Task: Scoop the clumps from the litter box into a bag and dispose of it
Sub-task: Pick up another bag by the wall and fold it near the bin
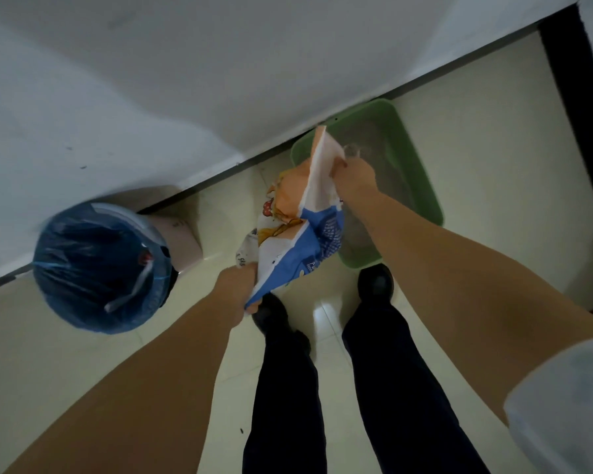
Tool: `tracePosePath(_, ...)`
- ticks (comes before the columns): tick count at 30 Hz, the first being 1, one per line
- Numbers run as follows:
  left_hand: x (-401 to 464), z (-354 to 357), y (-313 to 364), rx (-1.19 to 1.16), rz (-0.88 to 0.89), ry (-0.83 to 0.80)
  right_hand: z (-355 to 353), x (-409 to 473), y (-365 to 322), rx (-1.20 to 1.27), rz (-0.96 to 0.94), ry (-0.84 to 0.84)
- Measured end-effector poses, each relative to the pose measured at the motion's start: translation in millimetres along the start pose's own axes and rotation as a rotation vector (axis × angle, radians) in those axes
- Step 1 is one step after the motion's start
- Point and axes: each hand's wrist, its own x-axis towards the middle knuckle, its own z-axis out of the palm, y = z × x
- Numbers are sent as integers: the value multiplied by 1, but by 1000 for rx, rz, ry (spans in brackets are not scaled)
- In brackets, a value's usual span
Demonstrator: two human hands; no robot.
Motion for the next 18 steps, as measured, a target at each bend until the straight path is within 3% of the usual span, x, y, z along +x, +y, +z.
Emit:
tracePosePath(8,6,-10,13,234,1,24,-17,-4,57,-20,177,77)
tracePosePath(13,4,-2,18,544,137,10,-8,-14,81,40,283,45)
tracePosePath(16,9,-3,14,565,136,28,-13,-13,85,41,266,133)
tracePosePath(18,8,-4,7,413,74,28,-11,-10,85,65,296,113)
